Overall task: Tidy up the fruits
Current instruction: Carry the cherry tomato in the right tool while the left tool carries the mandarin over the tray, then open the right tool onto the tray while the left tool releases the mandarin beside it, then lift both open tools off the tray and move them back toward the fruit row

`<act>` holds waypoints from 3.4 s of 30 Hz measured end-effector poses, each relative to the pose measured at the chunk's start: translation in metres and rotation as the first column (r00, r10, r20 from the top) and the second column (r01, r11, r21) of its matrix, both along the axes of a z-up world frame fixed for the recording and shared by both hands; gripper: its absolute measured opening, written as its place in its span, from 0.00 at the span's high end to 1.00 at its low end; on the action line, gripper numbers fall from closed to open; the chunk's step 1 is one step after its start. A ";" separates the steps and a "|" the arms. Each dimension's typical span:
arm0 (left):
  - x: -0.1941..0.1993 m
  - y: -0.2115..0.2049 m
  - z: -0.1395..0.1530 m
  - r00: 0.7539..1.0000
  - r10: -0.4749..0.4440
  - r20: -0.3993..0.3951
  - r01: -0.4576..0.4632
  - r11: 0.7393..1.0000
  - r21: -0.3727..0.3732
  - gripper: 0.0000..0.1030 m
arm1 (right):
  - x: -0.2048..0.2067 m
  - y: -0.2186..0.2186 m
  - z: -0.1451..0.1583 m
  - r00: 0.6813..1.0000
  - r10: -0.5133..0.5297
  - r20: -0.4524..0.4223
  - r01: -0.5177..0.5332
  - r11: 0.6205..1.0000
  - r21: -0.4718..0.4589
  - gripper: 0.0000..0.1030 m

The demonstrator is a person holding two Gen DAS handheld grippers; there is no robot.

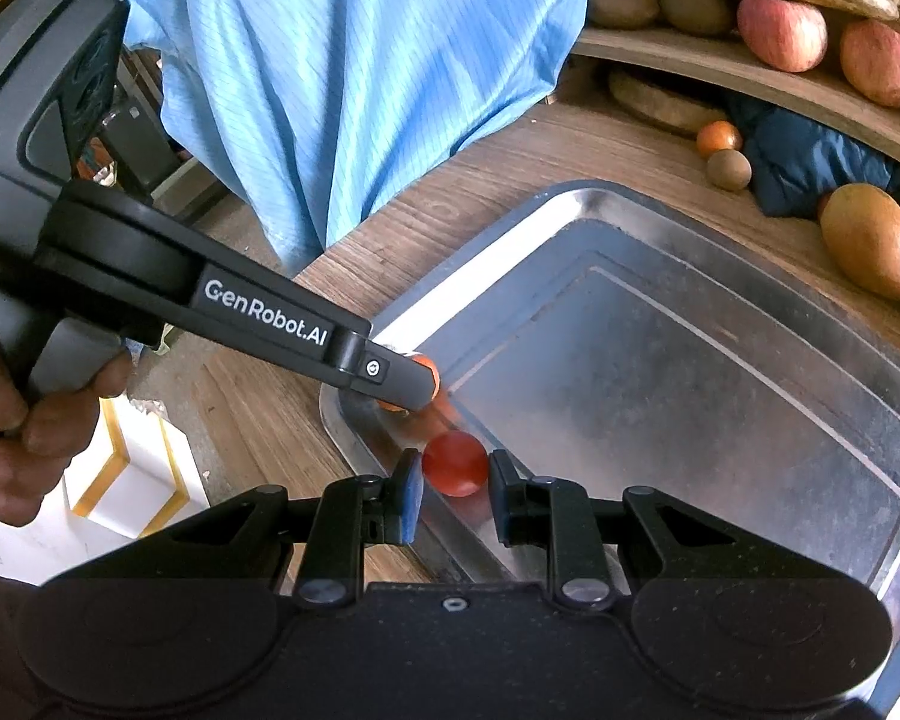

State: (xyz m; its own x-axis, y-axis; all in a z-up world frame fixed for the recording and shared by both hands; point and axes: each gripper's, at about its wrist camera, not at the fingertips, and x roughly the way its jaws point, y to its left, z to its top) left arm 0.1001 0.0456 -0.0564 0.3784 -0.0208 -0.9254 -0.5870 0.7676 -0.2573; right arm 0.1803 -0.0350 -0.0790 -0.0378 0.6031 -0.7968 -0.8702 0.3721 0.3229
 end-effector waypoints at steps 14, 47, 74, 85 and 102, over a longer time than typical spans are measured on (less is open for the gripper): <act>0.000 0.001 0.007 1.000 -0.005 0.006 0.005 1.000 0.006 0.61 | 0.002 0.000 0.000 1.000 -0.018 -0.003 0.018 1.000 -0.001 0.66; 0.037 -0.003 0.017 0.888 -0.389 -0.246 0.415 0.908 0.062 0.03 | 0.026 -0.048 0.019 0.968 -0.242 0.071 0.252 0.938 -0.239 0.01; 0.117 0.020 0.017 0.858 -0.470 -0.206 0.495 0.864 0.088 0.01 | 0.052 -0.052 0.023 0.872 -0.467 0.144 0.488 0.847 -0.212 0.01; 0.147 0.034 0.014 0.876 -0.451 -0.171 0.470 0.878 0.091 0.01 | 0.061 -0.045 0.020 0.846 -0.510 0.156 0.532 0.828 -0.179 0.01; 0.191 0.049 0.006 0.948 -0.311 -0.067 0.315 0.946 0.071 0.01 | 0.077 0.003 0.015 0.893 -0.422 0.160 0.443 0.885 -0.141 0.01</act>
